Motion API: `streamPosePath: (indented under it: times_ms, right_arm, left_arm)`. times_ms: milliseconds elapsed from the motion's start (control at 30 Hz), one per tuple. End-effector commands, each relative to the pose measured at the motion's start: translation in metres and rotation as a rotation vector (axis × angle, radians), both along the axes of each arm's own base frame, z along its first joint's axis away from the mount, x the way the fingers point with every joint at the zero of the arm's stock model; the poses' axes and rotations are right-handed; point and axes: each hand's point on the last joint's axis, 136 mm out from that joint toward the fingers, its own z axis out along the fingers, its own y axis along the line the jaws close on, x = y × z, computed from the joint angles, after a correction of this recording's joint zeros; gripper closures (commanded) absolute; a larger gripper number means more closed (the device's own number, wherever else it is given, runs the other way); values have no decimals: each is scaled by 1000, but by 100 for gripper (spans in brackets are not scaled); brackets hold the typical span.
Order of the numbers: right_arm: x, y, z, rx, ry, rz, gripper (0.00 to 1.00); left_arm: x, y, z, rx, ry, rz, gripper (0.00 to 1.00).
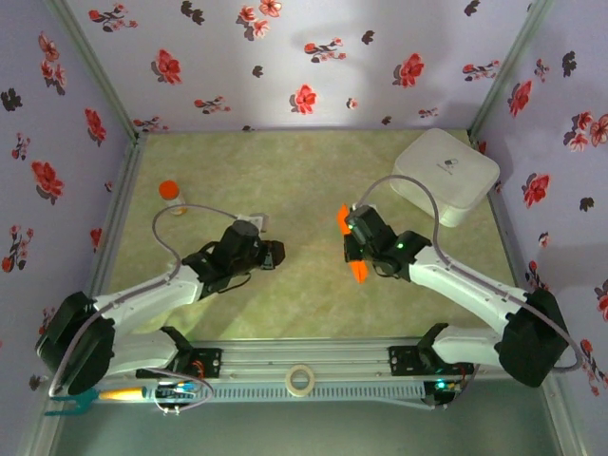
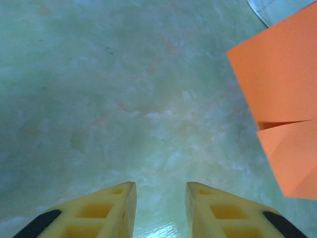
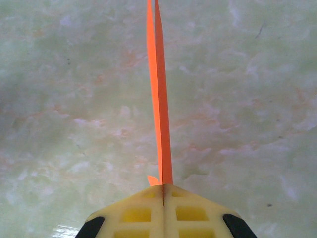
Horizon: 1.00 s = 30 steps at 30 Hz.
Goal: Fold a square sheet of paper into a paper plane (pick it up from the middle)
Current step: Turn over the paper at the center of the table.
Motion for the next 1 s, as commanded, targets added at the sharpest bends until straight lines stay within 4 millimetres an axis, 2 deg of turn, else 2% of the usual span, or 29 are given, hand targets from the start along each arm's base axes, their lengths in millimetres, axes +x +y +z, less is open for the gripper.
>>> streamPosePath:
  times_ms: [0,600,767,967]
  right_arm:
    - [7,-18,17,-129,-86,-27,98]
    - [22,-25,55,-471,-228,-34,99]
    - [25,-23,57,-565,-255,-36,99]
    - [26,-14,47,-672,-273,-25,98]
  left_arm:
    - [2,19,-1,34,-26,55,67]
    - [0,45,1,33,-34,117,64]
    - [-1,52,3,36,-30,134,64]
    - [-6,69,2,33,-34,191,63]
